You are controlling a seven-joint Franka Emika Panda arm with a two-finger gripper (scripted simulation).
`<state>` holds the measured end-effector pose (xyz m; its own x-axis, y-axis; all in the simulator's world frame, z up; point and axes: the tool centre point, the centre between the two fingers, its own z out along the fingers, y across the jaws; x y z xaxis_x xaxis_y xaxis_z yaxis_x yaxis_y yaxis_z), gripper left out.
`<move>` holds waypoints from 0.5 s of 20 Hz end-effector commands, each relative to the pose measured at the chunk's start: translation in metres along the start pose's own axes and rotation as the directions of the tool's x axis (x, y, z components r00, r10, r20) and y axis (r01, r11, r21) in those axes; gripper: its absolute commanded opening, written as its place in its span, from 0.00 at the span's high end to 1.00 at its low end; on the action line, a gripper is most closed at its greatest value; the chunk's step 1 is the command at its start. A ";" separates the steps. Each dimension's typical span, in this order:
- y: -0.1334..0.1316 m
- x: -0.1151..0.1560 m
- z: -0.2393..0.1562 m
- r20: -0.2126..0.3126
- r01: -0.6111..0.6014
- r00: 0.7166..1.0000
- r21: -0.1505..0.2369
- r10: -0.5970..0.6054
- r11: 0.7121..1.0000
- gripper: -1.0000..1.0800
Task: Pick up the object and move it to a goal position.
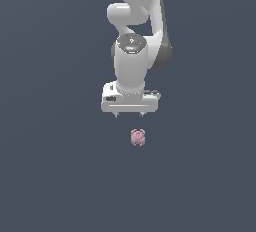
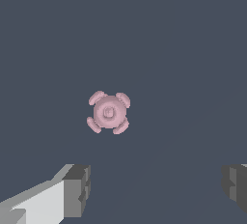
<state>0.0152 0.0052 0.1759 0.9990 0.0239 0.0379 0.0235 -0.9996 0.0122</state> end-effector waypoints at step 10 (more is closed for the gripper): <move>-0.023 0.019 0.046 0.021 -0.044 0.999 0.007 0.044 0.999 0.04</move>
<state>0.0318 0.0234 0.1392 0.9997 -0.0124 0.0215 -0.0125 -0.9999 0.0052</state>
